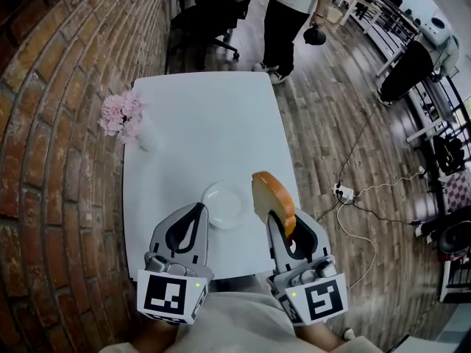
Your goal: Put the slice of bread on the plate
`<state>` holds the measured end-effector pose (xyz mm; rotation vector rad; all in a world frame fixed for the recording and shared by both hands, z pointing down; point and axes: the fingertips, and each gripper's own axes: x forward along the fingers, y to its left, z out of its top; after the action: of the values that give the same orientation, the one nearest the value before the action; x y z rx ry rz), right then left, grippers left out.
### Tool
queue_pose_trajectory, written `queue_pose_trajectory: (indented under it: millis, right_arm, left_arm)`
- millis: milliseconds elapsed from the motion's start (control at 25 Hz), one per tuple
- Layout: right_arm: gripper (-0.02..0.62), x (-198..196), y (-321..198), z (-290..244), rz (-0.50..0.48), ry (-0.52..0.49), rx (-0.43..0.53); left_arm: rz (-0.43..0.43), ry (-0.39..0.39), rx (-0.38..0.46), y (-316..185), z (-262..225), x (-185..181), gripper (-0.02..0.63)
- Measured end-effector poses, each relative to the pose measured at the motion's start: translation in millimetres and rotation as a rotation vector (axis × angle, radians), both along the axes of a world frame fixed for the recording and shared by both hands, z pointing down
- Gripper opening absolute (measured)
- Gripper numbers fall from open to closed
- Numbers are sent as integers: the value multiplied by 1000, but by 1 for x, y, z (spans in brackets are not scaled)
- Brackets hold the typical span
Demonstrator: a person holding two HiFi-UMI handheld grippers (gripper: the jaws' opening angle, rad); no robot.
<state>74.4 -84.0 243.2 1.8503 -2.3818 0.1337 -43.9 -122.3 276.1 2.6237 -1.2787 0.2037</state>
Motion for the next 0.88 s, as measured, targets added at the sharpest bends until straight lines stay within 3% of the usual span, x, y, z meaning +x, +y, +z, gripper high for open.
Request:
queue_pose_trajectory:
  millis: [360, 880]
  right_arm:
    - [97, 0, -5, 18, -66, 5, -19]
    - [97, -19, -20, 94, -192, -4, -155]
  left_arm:
    - [-18, -33, -20, 2, 12, 4, 11]
    - [-23, -113, -117, -1, 65, 2, 11]
